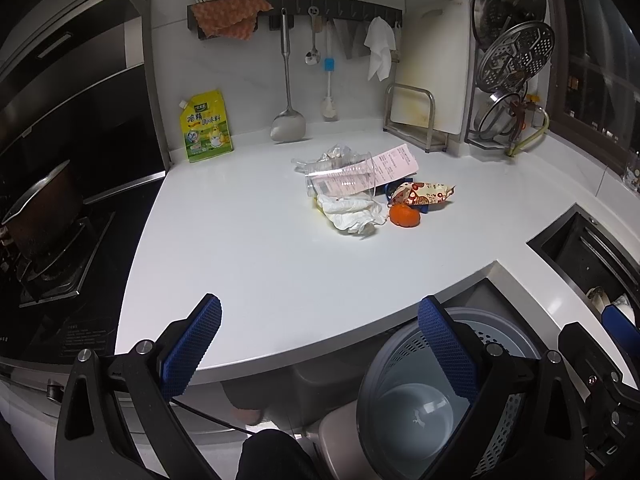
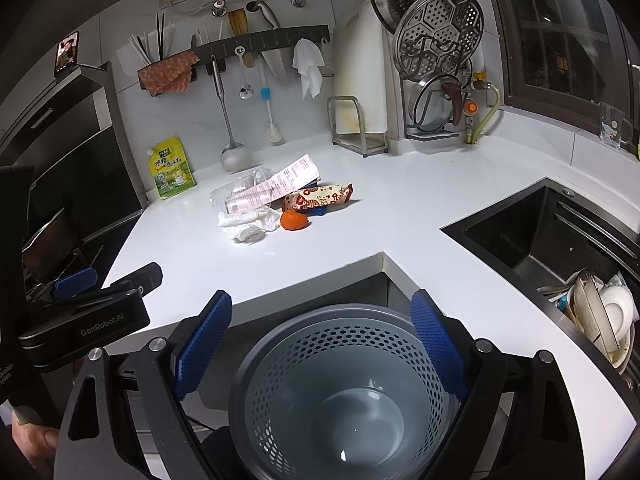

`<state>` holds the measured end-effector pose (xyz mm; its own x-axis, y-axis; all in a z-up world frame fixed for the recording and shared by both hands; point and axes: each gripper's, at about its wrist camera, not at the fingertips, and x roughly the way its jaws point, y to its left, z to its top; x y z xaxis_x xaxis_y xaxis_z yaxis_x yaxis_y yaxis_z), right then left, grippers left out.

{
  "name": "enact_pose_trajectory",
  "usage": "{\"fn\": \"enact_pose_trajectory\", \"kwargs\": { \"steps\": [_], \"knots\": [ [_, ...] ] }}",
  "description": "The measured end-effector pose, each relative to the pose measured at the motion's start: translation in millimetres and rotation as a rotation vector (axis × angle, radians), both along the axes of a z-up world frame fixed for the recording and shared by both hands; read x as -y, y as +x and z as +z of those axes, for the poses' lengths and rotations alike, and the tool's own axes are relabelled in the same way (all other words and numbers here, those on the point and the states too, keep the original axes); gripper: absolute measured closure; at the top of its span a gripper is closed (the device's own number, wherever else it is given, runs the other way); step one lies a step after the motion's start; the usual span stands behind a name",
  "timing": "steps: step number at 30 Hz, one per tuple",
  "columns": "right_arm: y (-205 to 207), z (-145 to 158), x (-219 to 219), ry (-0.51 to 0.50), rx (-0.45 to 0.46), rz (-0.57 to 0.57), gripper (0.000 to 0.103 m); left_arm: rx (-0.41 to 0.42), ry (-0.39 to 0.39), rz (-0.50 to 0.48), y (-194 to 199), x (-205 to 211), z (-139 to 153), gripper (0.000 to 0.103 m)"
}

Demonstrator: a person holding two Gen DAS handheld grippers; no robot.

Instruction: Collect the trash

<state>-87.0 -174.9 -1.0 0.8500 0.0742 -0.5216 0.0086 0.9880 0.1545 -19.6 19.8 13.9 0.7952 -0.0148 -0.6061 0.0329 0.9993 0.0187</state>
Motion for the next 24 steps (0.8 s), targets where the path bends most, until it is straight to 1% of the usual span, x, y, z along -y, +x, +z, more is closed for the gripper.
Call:
{"fn": "enact_pose_trajectory", "kwargs": {
  "steps": [1,16,17,24],
  "knots": [
    [0,0,0,-0.001,0.001,0.000,0.016,0.003,0.001,0.002,-3,4,0,0.006],
    [-4,4,-1,-0.005,0.011,0.001,0.016,0.016,0.000,0.000,4,-2,12,0.006],
    [-4,4,-1,-0.006,0.011,0.001,0.016,0.018,0.003,0.002,-9,6,2,0.006],
    [-5,4,-2,-0.006,0.016,0.003,0.016,0.023,0.001,0.004,-12,4,3,0.006]
  ]
}}
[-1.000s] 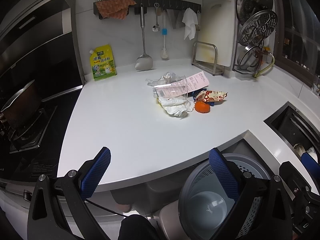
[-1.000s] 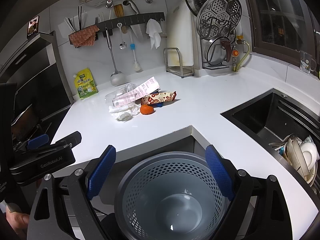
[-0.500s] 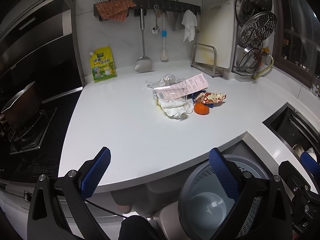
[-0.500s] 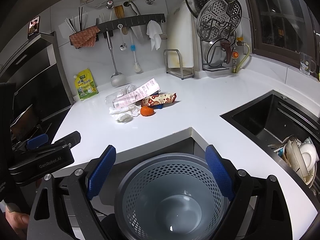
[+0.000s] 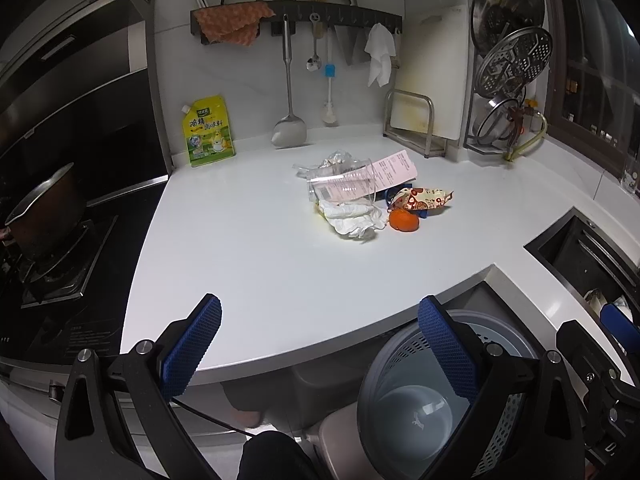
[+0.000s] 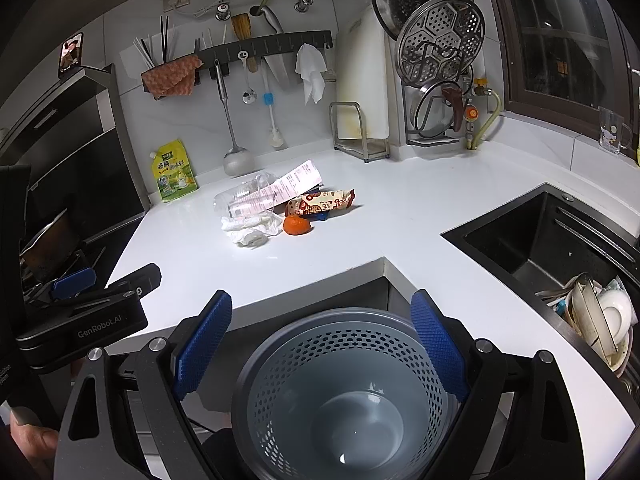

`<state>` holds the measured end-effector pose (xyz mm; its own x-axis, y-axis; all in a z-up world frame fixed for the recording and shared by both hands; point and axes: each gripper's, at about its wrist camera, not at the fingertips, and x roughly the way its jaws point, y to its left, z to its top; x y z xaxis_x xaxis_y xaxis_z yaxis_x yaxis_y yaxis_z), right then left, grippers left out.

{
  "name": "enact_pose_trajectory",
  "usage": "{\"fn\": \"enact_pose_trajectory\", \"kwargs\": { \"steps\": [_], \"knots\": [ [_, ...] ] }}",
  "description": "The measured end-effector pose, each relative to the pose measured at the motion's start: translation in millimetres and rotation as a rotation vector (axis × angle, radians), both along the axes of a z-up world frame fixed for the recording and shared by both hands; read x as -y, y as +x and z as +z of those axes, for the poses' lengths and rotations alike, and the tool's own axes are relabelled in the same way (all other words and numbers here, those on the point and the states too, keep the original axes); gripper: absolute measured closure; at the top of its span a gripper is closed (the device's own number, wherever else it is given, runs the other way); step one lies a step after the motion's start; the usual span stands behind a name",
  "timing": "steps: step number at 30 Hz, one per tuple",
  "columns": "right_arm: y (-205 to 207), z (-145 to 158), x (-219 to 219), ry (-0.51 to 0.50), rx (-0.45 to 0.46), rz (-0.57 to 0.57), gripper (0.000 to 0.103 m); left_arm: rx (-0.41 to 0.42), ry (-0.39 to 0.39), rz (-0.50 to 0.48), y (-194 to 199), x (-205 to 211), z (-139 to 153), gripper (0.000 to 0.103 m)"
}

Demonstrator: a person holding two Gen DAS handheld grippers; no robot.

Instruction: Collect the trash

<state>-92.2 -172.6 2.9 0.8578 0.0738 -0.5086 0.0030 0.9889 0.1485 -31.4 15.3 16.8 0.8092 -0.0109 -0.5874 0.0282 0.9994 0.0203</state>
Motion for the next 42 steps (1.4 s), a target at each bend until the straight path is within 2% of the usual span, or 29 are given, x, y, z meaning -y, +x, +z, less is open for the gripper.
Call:
{"fn": "enact_pose_trajectory", "kwargs": {
  "steps": [14,20,30,42],
  "knots": [
    [0,-3,1,0.006,-0.003,0.001,0.016,0.002,-0.006,0.005,0,-2,-1,0.006],
    [14,-13,10,0.026,-0.031,0.000,0.016,-0.009,-0.019,0.015,12,-7,-8,0.006],
    [76,-28,23,0.035,-0.073,0.012,0.016,-0.025,-0.008,0.035,63,-13,-29,0.006],
    [184,-32,29,0.021,-0.112,0.052,0.016,-0.028,-0.015,0.060,138,-11,-37,0.006]
  ]
}}
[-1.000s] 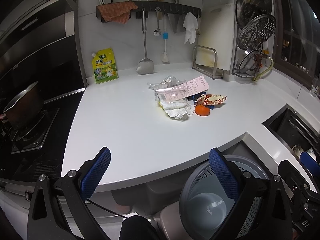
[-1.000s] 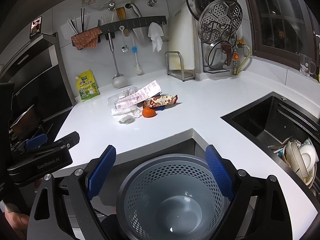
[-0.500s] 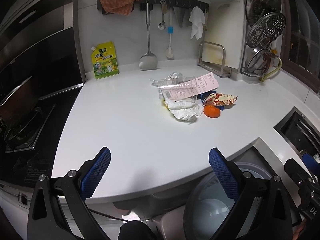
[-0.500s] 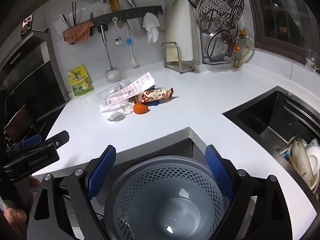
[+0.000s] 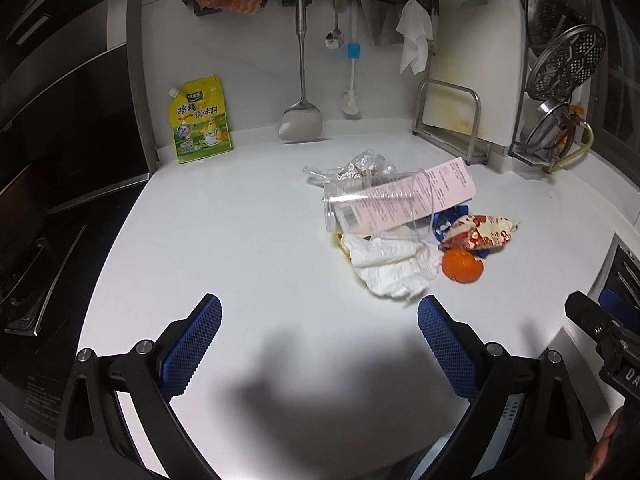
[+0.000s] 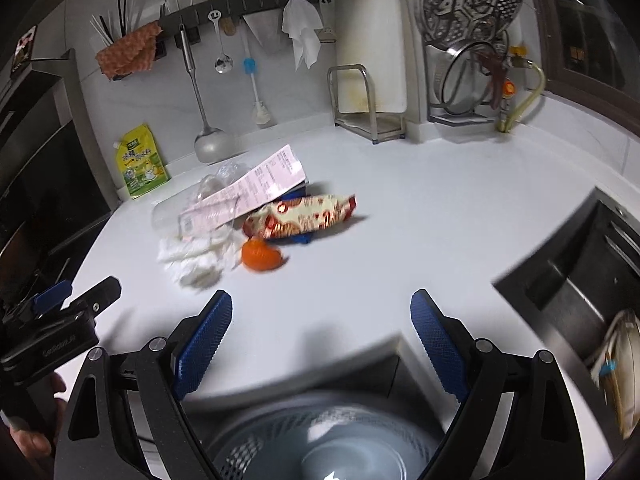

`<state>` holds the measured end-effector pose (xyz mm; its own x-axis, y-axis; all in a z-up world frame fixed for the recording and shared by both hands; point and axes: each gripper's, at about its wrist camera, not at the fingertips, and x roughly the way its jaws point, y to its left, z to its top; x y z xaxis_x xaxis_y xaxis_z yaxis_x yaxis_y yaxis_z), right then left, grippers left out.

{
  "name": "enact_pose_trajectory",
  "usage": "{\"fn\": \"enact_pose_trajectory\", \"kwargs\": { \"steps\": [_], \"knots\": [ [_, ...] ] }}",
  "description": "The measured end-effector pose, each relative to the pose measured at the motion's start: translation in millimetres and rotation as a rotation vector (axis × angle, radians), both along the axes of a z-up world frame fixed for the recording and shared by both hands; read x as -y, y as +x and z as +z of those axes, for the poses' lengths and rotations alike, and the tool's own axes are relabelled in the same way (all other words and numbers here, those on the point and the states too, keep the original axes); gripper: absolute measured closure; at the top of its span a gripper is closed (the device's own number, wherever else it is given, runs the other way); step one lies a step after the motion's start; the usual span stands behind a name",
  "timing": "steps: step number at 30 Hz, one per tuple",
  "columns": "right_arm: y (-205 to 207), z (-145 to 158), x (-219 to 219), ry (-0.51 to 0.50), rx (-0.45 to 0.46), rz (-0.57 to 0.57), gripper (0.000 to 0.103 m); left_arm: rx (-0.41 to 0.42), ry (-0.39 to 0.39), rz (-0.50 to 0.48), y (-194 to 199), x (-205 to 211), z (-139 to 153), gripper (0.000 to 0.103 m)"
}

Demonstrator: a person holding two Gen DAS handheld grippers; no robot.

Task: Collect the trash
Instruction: 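Reach the right tool to the red-patterned snack wrapper and close on it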

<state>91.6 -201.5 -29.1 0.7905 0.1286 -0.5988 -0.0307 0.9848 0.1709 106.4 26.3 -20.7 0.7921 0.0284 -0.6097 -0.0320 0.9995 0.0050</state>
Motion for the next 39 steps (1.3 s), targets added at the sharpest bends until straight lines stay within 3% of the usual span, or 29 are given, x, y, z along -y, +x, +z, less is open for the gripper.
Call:
{"fn": "enact_pose_trajectory", "kwargs": {
  "steps": [18,37,39],
  "knots": [
    [98,-8,-27,-0.073,-0.040,0.139,0.016,-0.061,-0.011,0.020,33,-2,-24,0.006],
    [133,-28,-60,-0.214,-0.055,0.166,0.017,-0.077,-0.030,0.025,36,-3,-27,0.006],
    [133,-28,-60,-0.209,-0.052,0.175,0.025,-0.078,-0.031,0.025,37,-3,-28,0.006]
  ]
}}
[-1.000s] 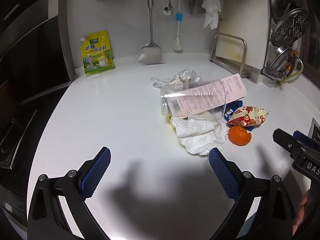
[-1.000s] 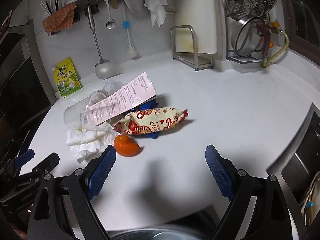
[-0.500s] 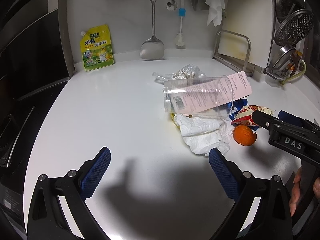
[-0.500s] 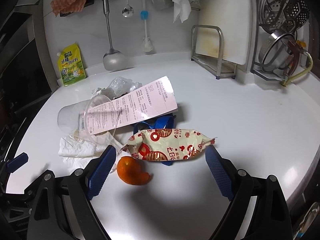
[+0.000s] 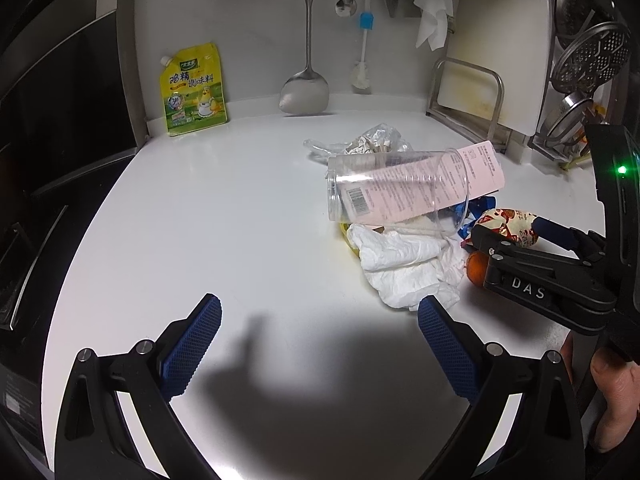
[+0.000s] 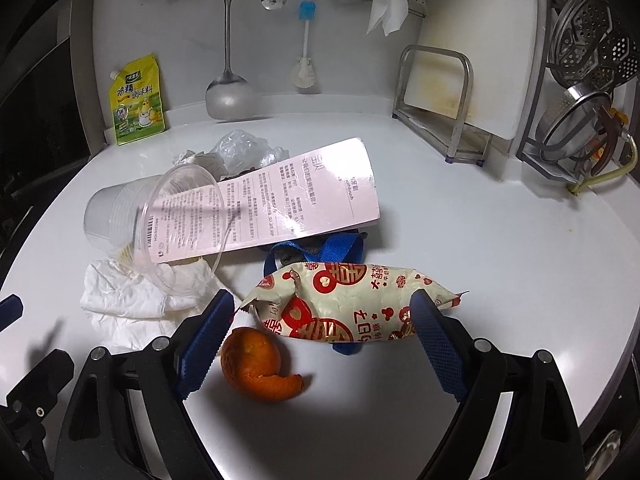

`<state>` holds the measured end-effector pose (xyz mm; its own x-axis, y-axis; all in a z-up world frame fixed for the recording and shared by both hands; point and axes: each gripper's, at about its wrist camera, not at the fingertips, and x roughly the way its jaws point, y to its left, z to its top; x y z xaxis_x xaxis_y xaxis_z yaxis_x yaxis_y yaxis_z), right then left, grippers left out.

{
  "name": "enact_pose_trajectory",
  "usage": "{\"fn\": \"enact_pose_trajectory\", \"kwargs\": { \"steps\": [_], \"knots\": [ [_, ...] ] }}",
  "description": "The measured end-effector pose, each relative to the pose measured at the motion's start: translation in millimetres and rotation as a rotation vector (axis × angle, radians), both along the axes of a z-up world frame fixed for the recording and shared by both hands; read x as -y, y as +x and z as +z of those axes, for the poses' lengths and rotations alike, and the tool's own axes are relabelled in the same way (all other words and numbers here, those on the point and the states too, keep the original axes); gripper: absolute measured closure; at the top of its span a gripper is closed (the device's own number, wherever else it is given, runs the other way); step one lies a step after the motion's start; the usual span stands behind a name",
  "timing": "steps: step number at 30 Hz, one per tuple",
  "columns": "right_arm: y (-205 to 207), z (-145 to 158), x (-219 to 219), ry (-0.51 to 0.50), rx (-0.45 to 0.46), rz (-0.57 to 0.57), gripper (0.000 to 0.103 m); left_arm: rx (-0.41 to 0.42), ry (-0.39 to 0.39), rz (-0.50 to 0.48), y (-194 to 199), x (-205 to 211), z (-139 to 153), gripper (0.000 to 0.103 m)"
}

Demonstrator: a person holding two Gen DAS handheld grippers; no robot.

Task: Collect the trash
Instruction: 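Reach the right tool to the red-patterned snack wrapper and close on it, then grasp the white tissue with the left tool while the right tool holds the wrapper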

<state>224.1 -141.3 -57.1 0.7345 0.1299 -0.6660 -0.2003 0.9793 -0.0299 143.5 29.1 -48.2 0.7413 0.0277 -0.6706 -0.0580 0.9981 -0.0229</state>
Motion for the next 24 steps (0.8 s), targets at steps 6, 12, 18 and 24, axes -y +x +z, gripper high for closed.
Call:
{"fn": "enact_pose_trajectory", "kwargs": {
  "steps": [6,12,18,24],
  "knots": [
    [-2,1,-1,0.004,-0.001,0.038,0.056,-0.007,-0.007,-0.002,3,3,-1,0.006],
    [-10,7,6,0.048,0.032,0.045,0.074,-0.014,-0.024,-0.001,7,4,-3,0.006],
    [-23,17,24,0.120,0.073,0.020,0.078,-0.015,-0.049,0.009,12,5,-5,0.006],
    [-33,24,42,0.146,0.079,-0.028,0.078,-0.025,-0.030,0.024,23,17,-5,0.006]
  ]
}}
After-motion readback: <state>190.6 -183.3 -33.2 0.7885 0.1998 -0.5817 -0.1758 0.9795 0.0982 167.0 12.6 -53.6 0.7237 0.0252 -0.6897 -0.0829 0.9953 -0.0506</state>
